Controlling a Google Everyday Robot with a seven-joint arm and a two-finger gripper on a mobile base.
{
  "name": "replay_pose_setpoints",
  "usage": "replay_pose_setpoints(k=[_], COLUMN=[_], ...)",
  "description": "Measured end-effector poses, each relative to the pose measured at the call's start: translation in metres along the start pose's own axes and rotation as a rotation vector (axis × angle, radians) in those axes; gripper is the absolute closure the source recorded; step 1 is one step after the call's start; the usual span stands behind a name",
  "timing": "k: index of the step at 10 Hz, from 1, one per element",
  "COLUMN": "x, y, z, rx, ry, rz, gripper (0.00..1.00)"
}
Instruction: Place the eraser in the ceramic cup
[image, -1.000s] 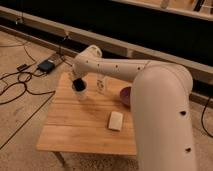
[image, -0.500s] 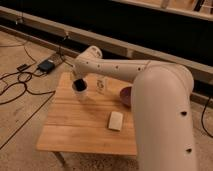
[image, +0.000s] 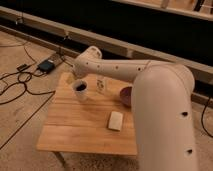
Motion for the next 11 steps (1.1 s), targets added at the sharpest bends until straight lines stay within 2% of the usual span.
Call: replay_pose_setpoints(k=[3, 6, 11], x=[-0.004, 0.0, 0.001], y=[0.008, 0.018, 0.021], z=[-0.01, -0.015, -0.015], rx=[0.003, 0.005, 0.002], ry=[-0.005, 0.036, 0.042], rz=[-0.026, -0.054, -0.058], gripper=[0.2, 0.2, 0.2])
